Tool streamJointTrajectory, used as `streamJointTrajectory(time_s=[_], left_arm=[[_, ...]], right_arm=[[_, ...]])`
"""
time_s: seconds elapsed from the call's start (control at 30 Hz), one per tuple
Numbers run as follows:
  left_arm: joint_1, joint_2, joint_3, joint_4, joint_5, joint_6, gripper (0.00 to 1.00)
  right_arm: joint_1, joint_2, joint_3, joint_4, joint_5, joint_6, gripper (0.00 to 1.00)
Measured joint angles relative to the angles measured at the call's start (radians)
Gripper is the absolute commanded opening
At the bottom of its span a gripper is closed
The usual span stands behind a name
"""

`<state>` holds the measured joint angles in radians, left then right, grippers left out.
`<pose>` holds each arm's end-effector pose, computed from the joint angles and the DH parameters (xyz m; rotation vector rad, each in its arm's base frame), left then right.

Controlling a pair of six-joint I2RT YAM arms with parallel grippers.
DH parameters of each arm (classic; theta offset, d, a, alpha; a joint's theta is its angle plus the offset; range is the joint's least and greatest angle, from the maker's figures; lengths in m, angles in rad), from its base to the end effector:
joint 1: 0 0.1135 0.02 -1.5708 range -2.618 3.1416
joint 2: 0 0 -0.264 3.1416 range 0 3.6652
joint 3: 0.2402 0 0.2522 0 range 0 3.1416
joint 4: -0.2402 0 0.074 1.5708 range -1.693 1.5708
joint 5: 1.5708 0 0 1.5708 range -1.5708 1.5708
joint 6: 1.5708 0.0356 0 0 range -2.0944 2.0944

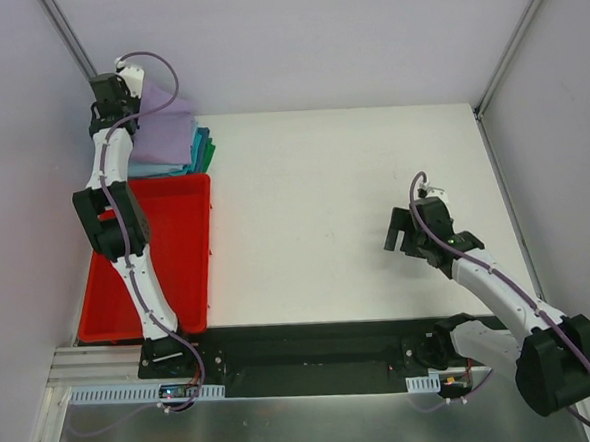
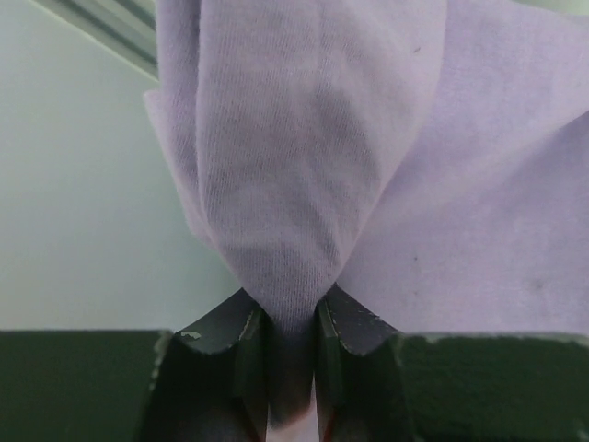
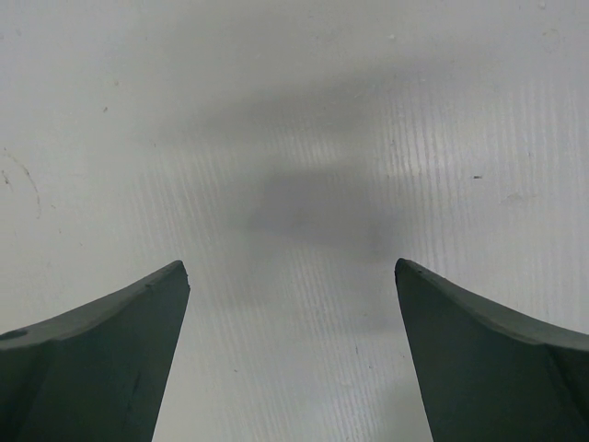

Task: Fold and stack the t-shirts
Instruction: Put the neatly folded tshirt into the corner of the board with the left arm

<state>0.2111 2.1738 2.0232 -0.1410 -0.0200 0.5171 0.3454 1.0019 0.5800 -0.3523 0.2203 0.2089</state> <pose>0.5141 0.1109 0.3220 0.2749 1.8752 0.5198 0.1942 0.0616 0.2143 -0.0505 2.3212 0.0203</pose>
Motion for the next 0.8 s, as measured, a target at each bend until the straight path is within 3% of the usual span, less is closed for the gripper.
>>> streamJointTrajectory(time_s=[0.03,0.17,0.2,0.23,0.3,0.57,0.8], left_arm=[[0.008,0.008,0.002,0.0,0.01,-0.011,0.27],[0.034,0.052,0.026,0.0,0.019,-0.061,0.31],[0.039,0.068,0.037,0.0,0.019,-0.073,0.43],[0.041,0.083,0.051,-0.001,0.012,-0.085,0.66],[0.042,0.112,0.079,0.001,-0.004,-0.104,0.99],[0.041,0.118,0.124,0.002,-0.105,-0.279,0.99],[0.029,-0.08,-0.059,-0.007,-0.024,-0.364,0.99]], right_arm=[[0.0,0.013,0.012,-0.005,-0.001,0.0,0.96],[0.0,0.068,0.058,-0.011,-0.01,0.0,0.96],[0.0,0.082,0.068,-0.012,-0.015,0.0,0.96],[0.0,0.095,0.076,-0.013,-0.021,0.0,0.96],[-0.001,0.122,0.091,-0.023,-0.028,0.0,0.96],[-0.001,0.146,0.116,-0.049,-0.034,0.0,0.96],[-0.001,0.043,0.093,-0.033,-0.032,-0.001,0.96]])
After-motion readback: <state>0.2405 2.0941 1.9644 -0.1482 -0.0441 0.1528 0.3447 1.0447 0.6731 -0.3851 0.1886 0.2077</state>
